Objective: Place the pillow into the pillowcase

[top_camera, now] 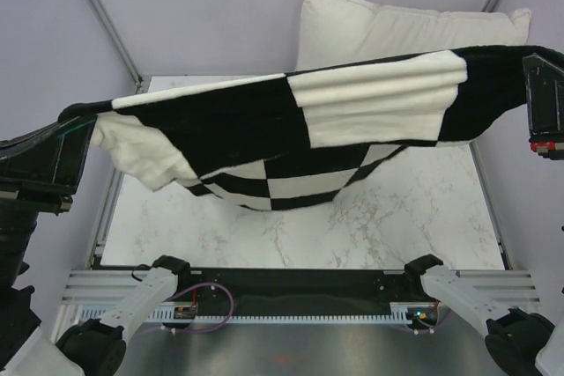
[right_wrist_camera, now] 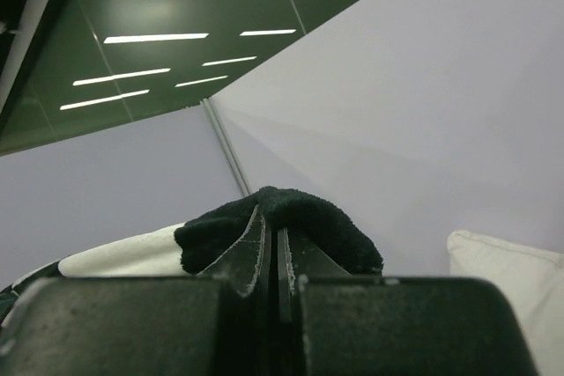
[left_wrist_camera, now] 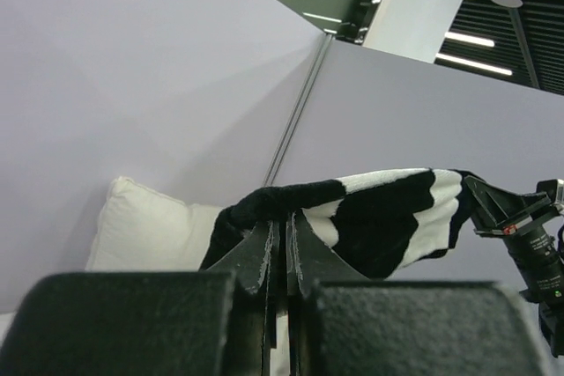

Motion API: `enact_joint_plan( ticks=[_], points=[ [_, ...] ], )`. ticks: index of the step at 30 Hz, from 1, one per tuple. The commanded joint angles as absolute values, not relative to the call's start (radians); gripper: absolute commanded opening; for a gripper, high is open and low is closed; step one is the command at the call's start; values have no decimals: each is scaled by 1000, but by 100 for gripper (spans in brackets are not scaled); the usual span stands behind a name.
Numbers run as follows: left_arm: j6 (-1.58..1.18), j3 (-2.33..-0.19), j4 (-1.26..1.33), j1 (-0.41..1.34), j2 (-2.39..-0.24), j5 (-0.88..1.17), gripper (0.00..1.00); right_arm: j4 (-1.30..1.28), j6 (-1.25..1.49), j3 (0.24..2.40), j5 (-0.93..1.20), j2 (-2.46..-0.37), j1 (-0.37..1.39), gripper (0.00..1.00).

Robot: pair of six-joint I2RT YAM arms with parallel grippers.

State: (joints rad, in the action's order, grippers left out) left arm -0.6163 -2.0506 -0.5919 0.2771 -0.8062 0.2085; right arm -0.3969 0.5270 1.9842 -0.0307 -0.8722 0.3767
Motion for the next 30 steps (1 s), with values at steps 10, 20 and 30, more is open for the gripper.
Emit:
enact_joint_plan(
  ticks=[10,20,30],
  points=[
    [-750,-1951,-477,265,-755,147,2,-333,423,2019,-273,-870,385,0],
    [-775,-1399,-493,267,-733,8,2,-318,508,1631,-210,-960,387,0],
    [-846,-1059,-410,245,-838,-210,2,-22,626,1408,-48,-1268,387,0]
  ],
)
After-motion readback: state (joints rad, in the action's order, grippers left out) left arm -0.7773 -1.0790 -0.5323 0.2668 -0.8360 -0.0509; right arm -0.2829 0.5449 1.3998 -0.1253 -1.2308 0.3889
